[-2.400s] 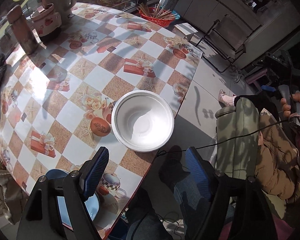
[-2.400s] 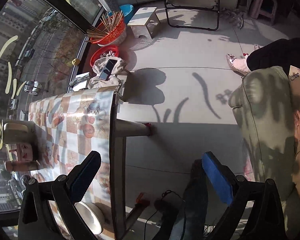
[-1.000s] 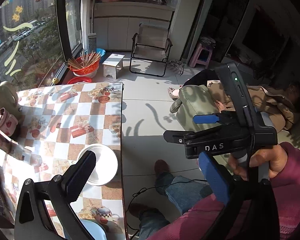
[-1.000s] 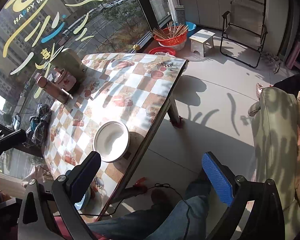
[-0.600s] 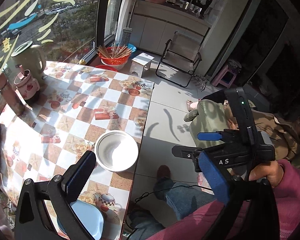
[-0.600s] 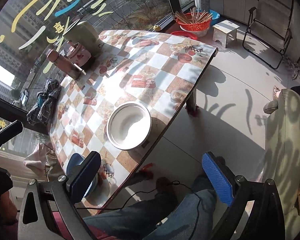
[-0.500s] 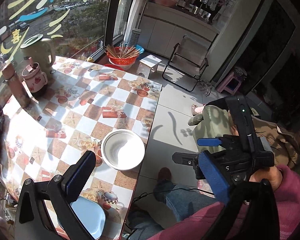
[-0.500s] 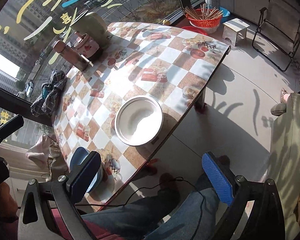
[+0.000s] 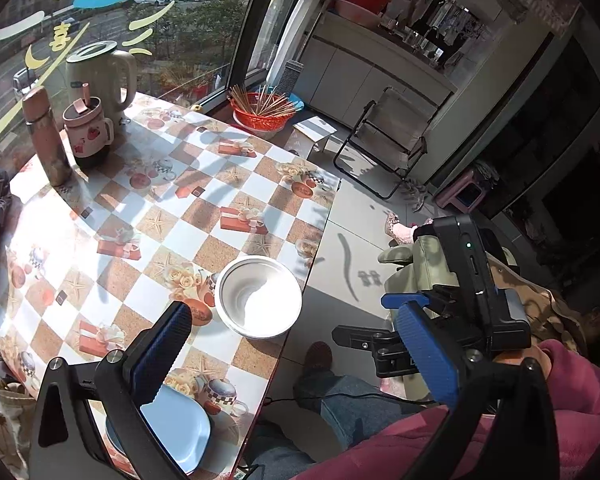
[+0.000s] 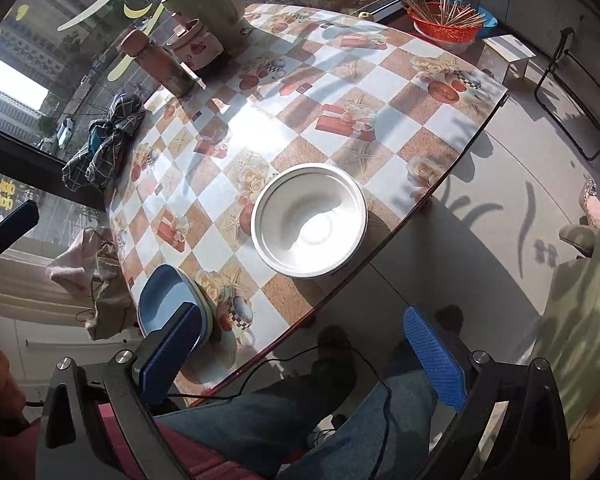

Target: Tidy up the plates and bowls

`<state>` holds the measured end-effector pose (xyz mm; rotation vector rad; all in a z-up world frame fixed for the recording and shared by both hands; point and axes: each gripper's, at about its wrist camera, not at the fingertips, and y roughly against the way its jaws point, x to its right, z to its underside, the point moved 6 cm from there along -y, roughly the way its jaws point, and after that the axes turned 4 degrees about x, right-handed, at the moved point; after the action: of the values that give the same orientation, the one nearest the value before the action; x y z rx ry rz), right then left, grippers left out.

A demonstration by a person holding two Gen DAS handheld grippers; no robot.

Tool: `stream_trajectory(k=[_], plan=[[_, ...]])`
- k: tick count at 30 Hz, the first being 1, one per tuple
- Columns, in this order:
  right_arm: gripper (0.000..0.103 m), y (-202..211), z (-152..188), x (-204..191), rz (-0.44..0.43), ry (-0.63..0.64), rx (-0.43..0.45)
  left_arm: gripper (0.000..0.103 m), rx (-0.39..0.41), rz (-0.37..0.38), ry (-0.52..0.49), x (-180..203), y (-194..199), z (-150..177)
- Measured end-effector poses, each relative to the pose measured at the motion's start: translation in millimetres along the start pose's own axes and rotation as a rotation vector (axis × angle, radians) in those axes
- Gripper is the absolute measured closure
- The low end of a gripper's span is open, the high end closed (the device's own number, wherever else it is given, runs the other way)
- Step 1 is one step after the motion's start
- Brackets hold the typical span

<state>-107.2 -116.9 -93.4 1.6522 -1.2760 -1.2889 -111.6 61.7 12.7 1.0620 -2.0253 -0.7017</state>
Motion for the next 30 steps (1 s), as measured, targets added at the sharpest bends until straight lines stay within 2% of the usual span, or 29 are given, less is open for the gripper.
stream_trajectory(k=[4, 8, 12, 19, 23, 28, 30], plan=[[0.001, -6, 1, 6, 0.006, -0.029, -0.027, 0.000, 0.005, -0.022, 0.021, -11, -3, -2], [0.001, -17, 2, 12, 0.036, -0.025, -0.088, 0.000, -0.030, -0.071, 0.098, -32, -17, 5], [0.001, -34, -1, 18, 0.050, 0.005, -0.162, 0.000, -0.069, -0.131, 0.169, -51, -36, 17], [0.001, -71, -27, 35, 0.098, 0.069, -0.285, 0.000, -0.129, -0.248, 0.309, -80, -73, 35], [0.001, -98, -35, 44, 0.148, 0.143, -0.349, 0.000, -0.195, -0.311, 0.393, -98, -106, 47], [0.001, -138, -54, 54, 0.243, 0.238, -0.390, 0.000, -0.289, -0.408, 0.375, -107, -158, 61], [0.001, -148, -64, 55, 0.245, 0.251, -0.383, 0.000, -0.327, -0.433, 0.366, -109, -175, 69]])
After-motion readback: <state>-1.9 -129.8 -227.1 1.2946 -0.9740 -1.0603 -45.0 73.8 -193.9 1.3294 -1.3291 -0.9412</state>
